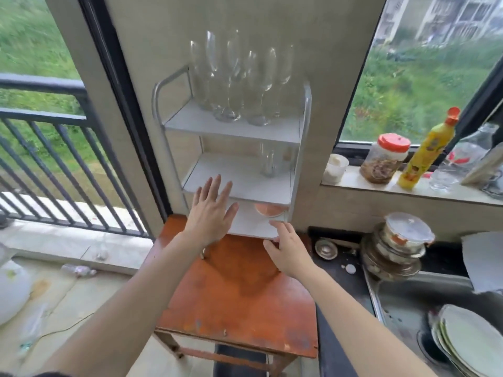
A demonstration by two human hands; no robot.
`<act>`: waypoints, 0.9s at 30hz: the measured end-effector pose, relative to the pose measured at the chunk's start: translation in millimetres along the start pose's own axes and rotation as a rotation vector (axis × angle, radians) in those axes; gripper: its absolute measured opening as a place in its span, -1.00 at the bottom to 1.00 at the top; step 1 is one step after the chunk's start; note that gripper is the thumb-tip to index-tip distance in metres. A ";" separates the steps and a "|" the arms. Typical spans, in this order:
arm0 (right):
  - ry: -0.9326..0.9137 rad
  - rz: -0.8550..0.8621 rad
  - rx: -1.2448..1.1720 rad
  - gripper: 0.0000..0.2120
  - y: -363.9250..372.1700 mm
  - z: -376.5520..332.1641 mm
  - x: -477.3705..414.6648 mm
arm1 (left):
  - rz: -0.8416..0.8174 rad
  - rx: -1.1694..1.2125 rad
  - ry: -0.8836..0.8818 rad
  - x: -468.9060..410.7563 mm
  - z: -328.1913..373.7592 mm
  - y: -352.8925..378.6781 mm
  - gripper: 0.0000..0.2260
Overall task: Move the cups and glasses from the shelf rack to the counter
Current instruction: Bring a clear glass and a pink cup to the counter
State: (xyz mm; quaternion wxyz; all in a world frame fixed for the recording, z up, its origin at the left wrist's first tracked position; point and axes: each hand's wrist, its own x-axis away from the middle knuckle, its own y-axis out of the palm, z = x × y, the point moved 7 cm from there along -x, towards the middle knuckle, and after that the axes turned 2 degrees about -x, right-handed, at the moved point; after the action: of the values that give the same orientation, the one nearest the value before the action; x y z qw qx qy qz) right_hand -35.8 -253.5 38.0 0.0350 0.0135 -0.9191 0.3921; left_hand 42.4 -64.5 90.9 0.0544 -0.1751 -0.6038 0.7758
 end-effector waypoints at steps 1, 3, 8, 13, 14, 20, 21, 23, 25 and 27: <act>0.008 -0.017 -0.019 -0.45 6.4 -0.5 -9.6 | -0.025 -0.016 0.002 -3.9 -3.8 6.8 -0.45; 0.026 -0.056 -0.073 -0.39 19.0 -3.0 -27.3 | -0.020 -0.042 0.022 -4.2 -10.8 16.2 -0.51; 0.140 -0.033 -0.193 -0.34 32.2 -2.0 -71.0 | 0.094 -0.011 0.021 -6.0 -13.5 10.3 -0.56; 0.297 0.153 -0.476 -0.51 32.8 4.3 -91.7 | 0.119 -0.044 0.001 -14.8 -17.9 -1.9 -0.59; 0.322 0.159 -0.495 -0.54 32.8 6.8 -94.6 | 0.123 -0.043 0.005 -16.9 -16.8 -4.9 -0.59; 0.413 0.167 -0.558 -0.74 31.3 24.3 -106.8 | 0.062 0.145 -0.048 -56.3 -10.7 -18.6 -0.51; 0.419 0.177 -0.560 -0.79 32.3 25.5 -106.6 | 0.038 0.257 -0.071 -65.3 -6.9 -18.9 -0.54; 0.437 0.209 -0.572 -0.86 34.0 28.3 -105.3 | 0.025 0.540 -0.093 -79.0 7.5 -22.8 -0.64; 0.436 0.245 -0.612 -0.85 36.7 28.2 -102.0 | 0.003 0.814 -0.073 -86.0 27.9 -26.7 -0.70; 0.418 0.261 -0.687 -0.81 41.3 24.1 -99.0 | -0.055 0.991 -0.071 -90.6 44.0 -26.5 -0.65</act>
State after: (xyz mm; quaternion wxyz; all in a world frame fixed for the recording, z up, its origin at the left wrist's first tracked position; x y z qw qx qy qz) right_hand 59.5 -242.6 -15.8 0.1732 -0.1956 -0.9635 0.0583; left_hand 108.7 -124.7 144.2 0.1311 -0.0858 -0.1682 0.9732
